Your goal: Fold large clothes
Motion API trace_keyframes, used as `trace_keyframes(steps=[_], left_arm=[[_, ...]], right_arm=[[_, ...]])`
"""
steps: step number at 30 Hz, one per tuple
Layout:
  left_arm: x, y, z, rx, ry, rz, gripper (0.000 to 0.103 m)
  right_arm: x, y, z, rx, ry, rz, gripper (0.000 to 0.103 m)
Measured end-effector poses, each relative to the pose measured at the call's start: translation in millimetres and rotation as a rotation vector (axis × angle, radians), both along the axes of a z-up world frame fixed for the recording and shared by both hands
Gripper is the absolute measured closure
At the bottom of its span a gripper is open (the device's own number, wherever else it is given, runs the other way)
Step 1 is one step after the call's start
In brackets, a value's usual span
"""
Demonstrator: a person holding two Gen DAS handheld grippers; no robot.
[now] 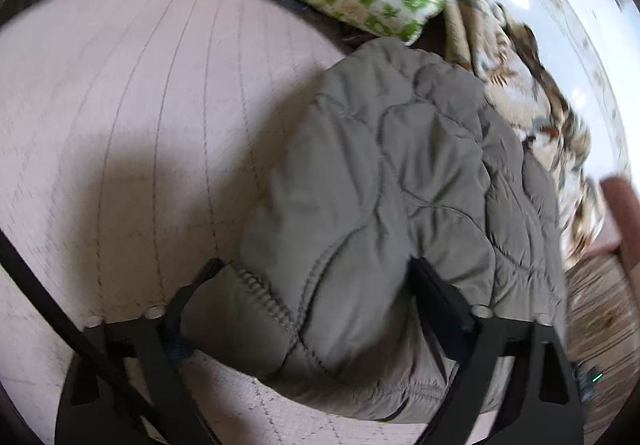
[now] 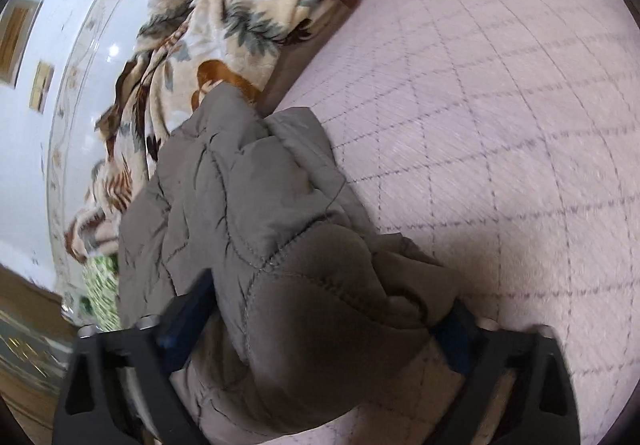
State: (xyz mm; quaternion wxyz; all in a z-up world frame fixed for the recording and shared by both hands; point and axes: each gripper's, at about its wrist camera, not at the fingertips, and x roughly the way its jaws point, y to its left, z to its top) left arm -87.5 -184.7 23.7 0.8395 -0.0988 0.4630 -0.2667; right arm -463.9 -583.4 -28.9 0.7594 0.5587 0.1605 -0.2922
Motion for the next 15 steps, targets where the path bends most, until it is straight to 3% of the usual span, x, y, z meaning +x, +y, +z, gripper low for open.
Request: trace_keyframes(steps=[1,4,8,15], left_arm=[[-4,-5,5,0.036,-0.047,-0.015,0.032],[-16,-16,17,0.13,-0.172,-0.037,0.051],[-20,-24,21,0.205,-0.236,-0.057,0.053],[-27,-32,25,0.285,-0.314,-0.071,0.055]], right_arm=[[1,0,1,-0.012,0.012,0.012,0.028],[10,6,18,-0.116,0.106,0.054,0.042],[29,25,43,-0.317,0.289,0.1,0.05],[49,46,56,-0.532,0.496,0.144,0.052]])
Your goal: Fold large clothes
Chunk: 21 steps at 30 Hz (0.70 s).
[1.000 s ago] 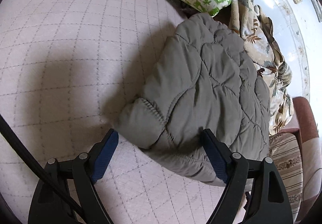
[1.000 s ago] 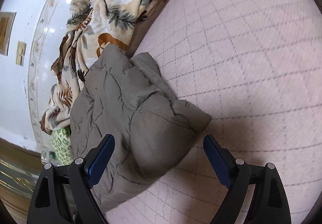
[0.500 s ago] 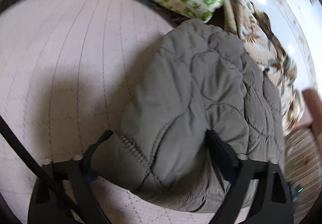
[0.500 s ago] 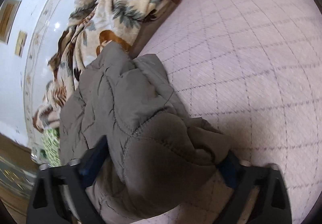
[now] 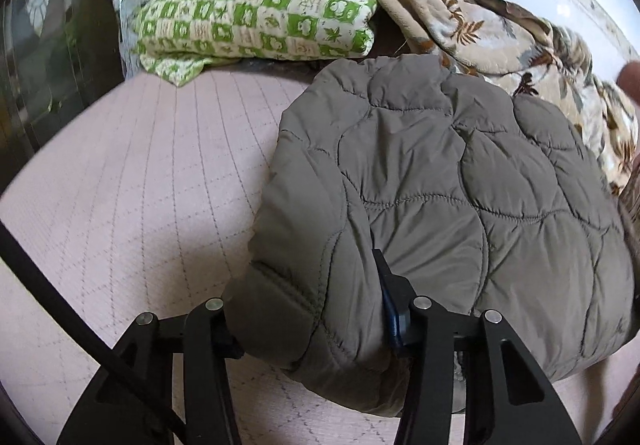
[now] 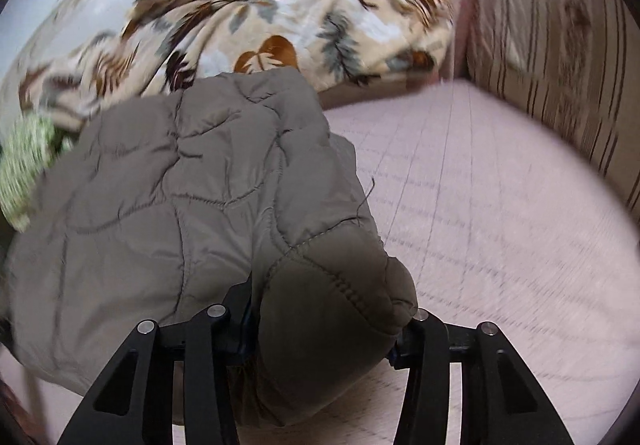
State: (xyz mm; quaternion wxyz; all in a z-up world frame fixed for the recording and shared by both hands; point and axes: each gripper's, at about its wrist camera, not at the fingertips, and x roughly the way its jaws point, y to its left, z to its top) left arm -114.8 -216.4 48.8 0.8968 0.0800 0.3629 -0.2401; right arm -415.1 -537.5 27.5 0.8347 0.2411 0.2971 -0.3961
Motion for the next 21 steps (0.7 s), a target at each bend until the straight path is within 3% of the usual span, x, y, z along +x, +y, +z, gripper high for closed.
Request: trace_keyframes(steps=[4,15,21], left_arm=[[-3,-3,2,0.025,-0.025,-0.005,0.055],[-13,-6,14,0.058,-0.102,-0.01,0.059],[-29,-11,24,0.099,-0.217,-0.017,0.061]], right_arm=[[9,11,5,-0.104,0.083,0.019,0.053],[20,30,17,-0.26,0.172,0.042,0.057],[21,43,28,-0.348,0.196,0.046,0.06]])
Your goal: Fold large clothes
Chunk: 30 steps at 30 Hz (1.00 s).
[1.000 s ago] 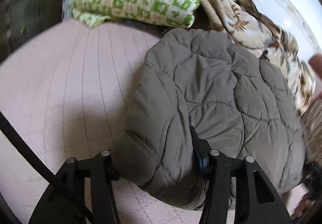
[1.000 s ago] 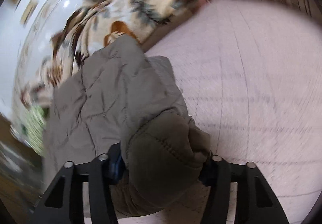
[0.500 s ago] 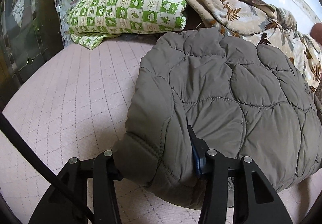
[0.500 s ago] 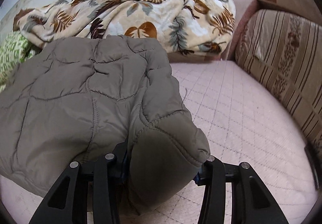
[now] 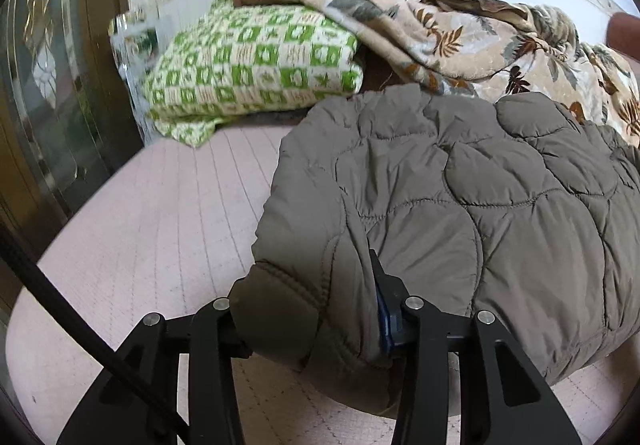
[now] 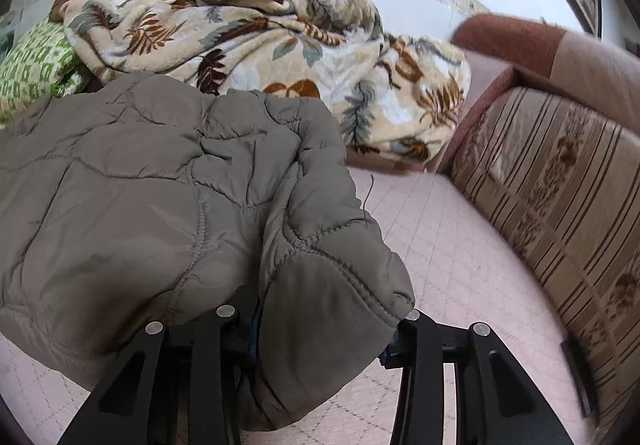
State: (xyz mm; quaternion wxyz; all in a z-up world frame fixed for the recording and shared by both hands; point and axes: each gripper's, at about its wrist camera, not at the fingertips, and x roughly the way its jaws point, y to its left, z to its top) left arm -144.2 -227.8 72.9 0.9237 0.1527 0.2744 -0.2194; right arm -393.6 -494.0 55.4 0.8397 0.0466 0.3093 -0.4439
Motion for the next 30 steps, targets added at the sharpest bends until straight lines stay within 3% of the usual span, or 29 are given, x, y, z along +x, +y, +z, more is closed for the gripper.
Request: trace_keyframes(steps=[15,30], left_arm=[[-9,1,11,0.006,-0.074,0.0,0.061],[-44,32,59,-0.059,-0.126,-0.013,0.061]], right_arm=[[1,13,15,-0.084,0.008,0.02,0.061],[-31,47,56,-0.132,-0.023,0.057,0.062]])
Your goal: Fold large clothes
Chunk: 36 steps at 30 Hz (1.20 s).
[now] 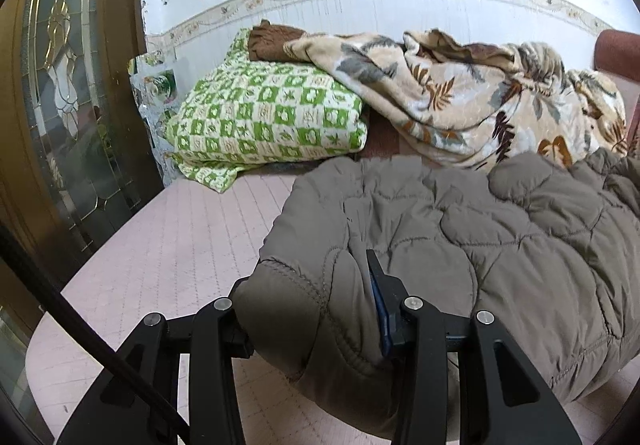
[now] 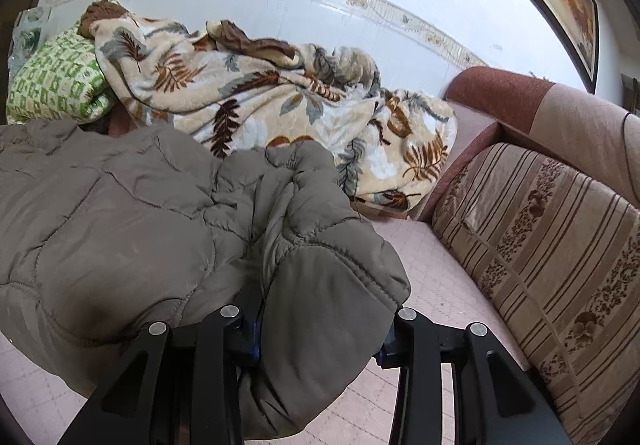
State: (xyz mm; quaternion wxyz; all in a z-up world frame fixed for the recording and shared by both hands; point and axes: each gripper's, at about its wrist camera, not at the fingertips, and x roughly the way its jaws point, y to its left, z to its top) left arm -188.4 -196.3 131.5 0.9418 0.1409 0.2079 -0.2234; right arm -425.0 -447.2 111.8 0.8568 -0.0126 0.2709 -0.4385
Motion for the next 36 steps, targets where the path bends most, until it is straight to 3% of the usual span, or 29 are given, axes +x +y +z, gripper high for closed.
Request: trace_keyframes(steps=[11,23,29,36], left_arm=[[-50,55,13,-0.025,-0.007,-0.013,0.061],[-102,99,-22,0.025,0.034,-0.001,0.06],[-96,106,-59,0.055,0.144,0.034,0.055],[-86,111,-82,0.03,0.225,0.059,0.041]], right_arm=[[-54,51,20,-0.005,-0.046,0.018,0.062],[-105,86,-5,0.056,-0.031,0.004,0.062],[-116,71,-49,0.243,-0.003,-0.024,0.061],[-138,50,-79,0.46,-0.082,-0.034,0.054]])
